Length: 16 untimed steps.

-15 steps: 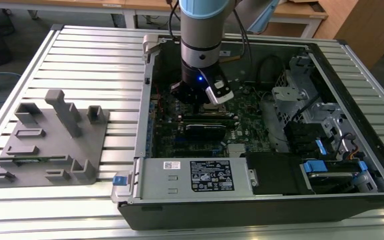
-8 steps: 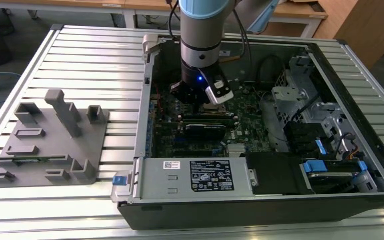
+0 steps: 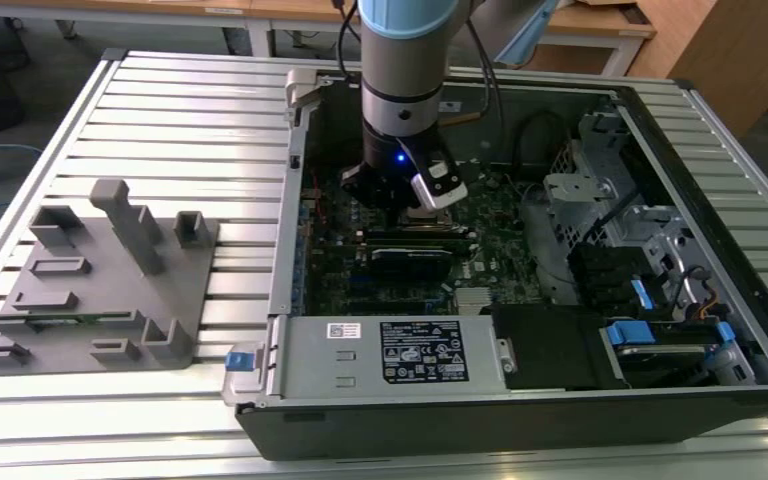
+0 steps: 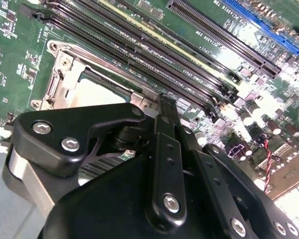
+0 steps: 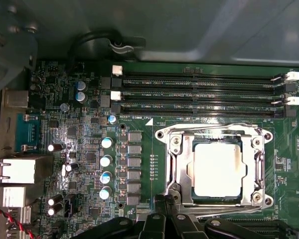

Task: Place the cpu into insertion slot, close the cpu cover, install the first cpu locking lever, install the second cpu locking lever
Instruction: 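Install the second cpu locking lever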

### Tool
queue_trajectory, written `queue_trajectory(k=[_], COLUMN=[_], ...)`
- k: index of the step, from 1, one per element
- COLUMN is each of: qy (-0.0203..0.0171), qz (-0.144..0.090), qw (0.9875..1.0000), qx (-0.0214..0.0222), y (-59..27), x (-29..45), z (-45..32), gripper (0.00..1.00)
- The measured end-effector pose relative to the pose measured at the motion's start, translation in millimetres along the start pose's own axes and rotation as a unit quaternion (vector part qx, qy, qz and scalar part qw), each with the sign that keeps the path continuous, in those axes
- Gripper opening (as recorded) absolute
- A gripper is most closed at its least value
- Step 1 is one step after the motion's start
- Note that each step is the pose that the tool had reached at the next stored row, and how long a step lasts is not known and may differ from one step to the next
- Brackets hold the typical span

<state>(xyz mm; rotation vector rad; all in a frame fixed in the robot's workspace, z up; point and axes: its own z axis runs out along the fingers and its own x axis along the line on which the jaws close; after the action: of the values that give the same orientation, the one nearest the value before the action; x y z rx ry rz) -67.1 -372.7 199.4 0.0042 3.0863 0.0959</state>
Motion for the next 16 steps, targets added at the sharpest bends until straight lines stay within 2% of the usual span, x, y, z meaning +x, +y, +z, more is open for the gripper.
queue_trajectory(k=[6,13,16], qy=[-0.0001,-0.0007,-0.0008], qz=[0.000,0.000,0.000], qw=[1.0000,1.0000,1.0000], qx=[0.0055,0.0057,0.0057], y=[-0.2,-0.1,0.2], x=[0.6,2.5,2.4], z=[0.0,-0.6,-4.5], gripper=[0.11,0.11,0.11])
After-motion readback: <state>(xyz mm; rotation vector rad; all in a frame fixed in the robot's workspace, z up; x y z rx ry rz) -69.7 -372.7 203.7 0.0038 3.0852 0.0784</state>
